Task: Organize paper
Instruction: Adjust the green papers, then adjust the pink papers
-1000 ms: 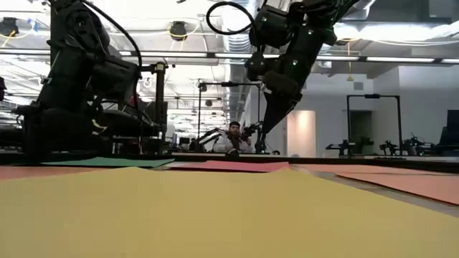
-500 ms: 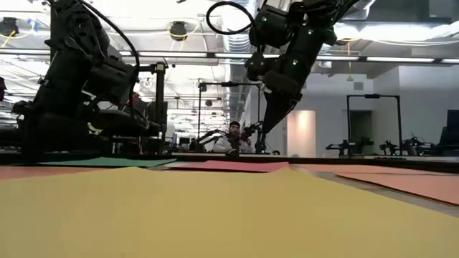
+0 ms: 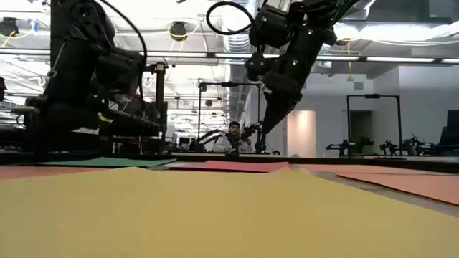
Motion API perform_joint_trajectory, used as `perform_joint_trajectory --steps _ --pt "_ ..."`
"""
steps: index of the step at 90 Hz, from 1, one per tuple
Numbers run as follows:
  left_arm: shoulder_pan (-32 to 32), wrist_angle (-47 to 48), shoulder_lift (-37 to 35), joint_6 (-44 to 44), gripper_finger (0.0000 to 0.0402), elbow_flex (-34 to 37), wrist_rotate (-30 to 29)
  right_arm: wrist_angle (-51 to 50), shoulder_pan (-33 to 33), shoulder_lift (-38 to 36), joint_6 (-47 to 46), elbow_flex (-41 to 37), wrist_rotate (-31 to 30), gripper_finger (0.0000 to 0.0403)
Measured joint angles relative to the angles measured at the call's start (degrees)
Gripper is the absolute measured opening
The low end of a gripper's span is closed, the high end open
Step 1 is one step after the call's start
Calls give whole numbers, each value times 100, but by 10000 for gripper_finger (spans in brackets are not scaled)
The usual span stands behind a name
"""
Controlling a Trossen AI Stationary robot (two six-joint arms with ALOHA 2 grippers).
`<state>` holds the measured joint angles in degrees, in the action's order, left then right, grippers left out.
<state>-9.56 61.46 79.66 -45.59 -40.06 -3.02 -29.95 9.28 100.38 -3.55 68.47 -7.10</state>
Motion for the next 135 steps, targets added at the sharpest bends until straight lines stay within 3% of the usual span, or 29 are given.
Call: perform_joint_trajectory --steps 15,27,45,63,77,92,108,135 --pt "217 -120 0 270 0 -661 -147 -315 137 0 -289 0 -6 0" --pt "121 -1173 -2 1580 0 -1196 -597 -508 448 0 -318 0 -30 0" --pt "-735 -2058 409 3356 0 -1796 -585 -1145 990 9 -487 0 79 0" --pt "-1625 -2165 1700 4671 0 -2327 -108 -1153 1183 16 -460 -56 121 0" --pt "-2018 -2199 2357 4925 0 -2768 -44 -902 1478 77 -413 -58 119 0" --pt "-2078 -2092 2448 4988 0 -2880 40 -1028 1622 323 -435 -59 250 0" --pt "-1830 -1829 2448 4964 0 -2812 142 -1249 1337 685 -416 -162 386 0" --pt "-1210 -1783 2448 4807 0 -2803 283 -1413 825 682 -657 -221 424 0"
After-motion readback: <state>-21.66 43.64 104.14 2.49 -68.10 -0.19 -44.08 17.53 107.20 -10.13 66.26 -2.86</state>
